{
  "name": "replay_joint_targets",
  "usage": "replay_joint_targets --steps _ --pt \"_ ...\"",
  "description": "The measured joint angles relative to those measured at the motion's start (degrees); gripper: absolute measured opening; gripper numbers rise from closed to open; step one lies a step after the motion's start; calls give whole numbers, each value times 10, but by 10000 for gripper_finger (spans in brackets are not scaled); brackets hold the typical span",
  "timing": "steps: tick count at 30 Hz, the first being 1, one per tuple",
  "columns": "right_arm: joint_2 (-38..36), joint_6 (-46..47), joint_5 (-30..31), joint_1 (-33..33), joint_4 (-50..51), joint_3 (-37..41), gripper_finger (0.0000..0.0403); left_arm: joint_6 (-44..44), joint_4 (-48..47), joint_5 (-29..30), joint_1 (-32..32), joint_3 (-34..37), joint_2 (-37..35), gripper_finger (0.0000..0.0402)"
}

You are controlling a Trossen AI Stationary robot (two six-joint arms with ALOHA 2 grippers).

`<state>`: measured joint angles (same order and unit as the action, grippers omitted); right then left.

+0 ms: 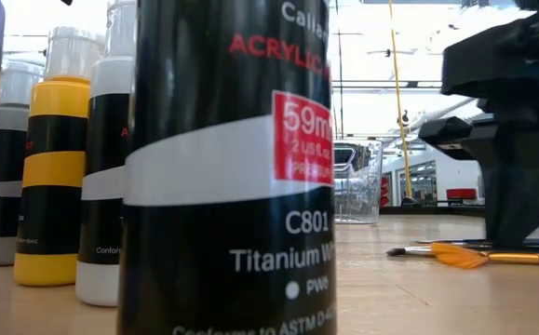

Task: Pick & Place Paint Supplies
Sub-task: Put the white paintbrush into the green cup

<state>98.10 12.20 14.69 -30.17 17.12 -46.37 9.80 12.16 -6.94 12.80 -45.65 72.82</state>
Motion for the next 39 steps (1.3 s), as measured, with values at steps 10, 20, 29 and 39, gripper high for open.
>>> replay_joint_targets --steps 10,20,29,39 --pt "-23 -135 148 -13 40 -78 0 -77 2 0 0 0 0 33" --pt "-32 -509 413 -73 -72 -145 1 -156 19 19 8 0 13 33" --pt "-31 -889 439 -75 -353 -92 1 -162 65 61 6 0 78 79" --pt "26 -1190 391 -56 -529 -51 0 -229 124 -61 -69 -1 111 231"
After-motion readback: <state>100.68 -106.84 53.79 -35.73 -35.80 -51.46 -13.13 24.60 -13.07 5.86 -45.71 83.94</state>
